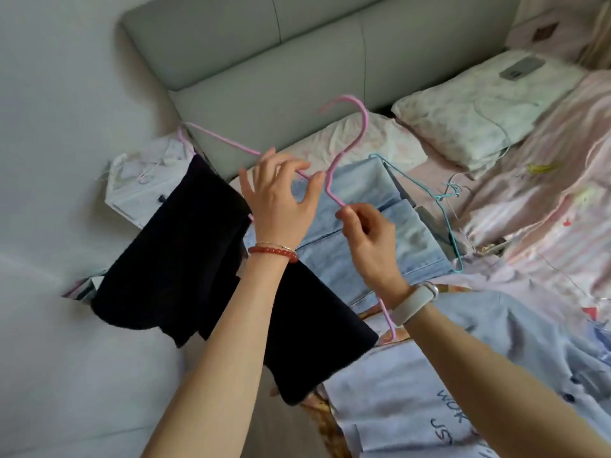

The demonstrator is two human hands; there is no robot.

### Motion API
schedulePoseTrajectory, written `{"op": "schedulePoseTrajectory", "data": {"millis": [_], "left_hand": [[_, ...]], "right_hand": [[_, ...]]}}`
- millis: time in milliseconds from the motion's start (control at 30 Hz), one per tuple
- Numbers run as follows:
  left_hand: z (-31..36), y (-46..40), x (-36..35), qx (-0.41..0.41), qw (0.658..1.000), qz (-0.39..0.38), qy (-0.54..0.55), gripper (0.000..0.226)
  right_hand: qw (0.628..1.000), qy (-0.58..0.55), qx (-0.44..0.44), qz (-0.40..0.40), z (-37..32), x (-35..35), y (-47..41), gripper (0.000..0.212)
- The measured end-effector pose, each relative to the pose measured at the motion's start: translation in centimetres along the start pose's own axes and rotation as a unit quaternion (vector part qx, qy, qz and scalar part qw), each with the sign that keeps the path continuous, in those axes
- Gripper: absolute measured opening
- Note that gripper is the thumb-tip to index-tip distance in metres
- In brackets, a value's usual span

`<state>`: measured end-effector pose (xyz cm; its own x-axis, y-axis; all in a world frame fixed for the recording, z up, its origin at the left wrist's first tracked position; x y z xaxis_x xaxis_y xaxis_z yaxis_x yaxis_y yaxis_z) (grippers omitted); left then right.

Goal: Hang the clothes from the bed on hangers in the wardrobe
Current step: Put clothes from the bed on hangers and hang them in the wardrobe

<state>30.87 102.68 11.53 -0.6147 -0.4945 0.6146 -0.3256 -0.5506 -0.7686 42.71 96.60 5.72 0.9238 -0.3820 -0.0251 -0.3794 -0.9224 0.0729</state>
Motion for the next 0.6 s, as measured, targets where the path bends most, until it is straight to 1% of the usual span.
{"op": "schedulePoseTrajectory", "data": {"millis": [67,100,167,200,267,333,400,467,500,533,567,600], "left_hand": [[1.3,-0.9,-4.5,0.035,0.997,-0.06,0.036,0.041],[1.7,-0.7,-6.8,0.066,0.991,-0.105,0.055,0.044],[1.5,1.2,-11.2,0.132,0.966,-0.213,0.069,0.049],[1.1,2.7,-13.2,0.155,0.948,-0.268,0.068,0.051],[0.1,6.3,-16.5,0.188,0.907,-0.371,0.067,0.054],[-0.8,9.9,-18.5,0.208,0.864,-0.455,0.056,0.056],[-1.8,12.4,-19.6,0.224,0.834,-0.503,0.039,0.057],[-2.9,13.7,-19.9,0.23,0.82,-0.524,0.021,0.057],[-3.3,14.0,-19.9,0.227,0.819,-0.528,0.009,0.057],[-3.7,14.1,-19.8,0.22,0.82,-0.528,-0.005,0.057],[-4.1,14.0,-19.7,0.212,0.825,-0.524,-0.018,0.057],[-4.4,13.9,-19.6,0.203,0.832,-0.516,-0.029,0.057]], "right_hand": [[0.998,0.007,0.005,0.058,1.2,3.0,-4.3,0.021],[0.996,0.013,0.0,0.087,2.2,4.4,-6.6,0.025],[0.99,0.06,-0.024,0.129,5.1,7.1,-11.2,0.029],[0.984,0.112,-0.051,0.129,7.0,8.2,-13.2,0.029],[0.964,0.206,-0.148,0.084,11.5,10.0,-16.3,0.03],[0.945,0.209,-0.25,0.042,15.7,11.3,-17.6,0.036],[0.935,0.214,-0.28,0.052,18.2,12.6,-18.5,0.037],[0.928,0.238,-0.281,0.065,19.2,13.6,-19.3,0.036],[0.923,0.253,-0.283,0.062,19.4,13.9,-19.5,0.038],[0.915,0.279,-0.287,0.056,19.7,14.0,-19.7,0.046],[0.903,0.313,-0.291,0.055,19.8,14.1,-19.7,0.054],[0.895,0.337,-0.285,0.062,19.6,14.0,-19.4,0.055]]}}
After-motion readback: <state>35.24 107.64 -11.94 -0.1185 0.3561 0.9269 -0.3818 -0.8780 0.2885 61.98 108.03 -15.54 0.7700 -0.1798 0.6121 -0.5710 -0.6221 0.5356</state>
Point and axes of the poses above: each hand's wrist, its own y-axis away from the middle knuckle, its own x-axis out of the back of the hand, z = x × y, the point moved 4 cm from there along -y, towards the middle knuckle, and after that the axes turned 14 degrees about -x, right-handed, at the moved point
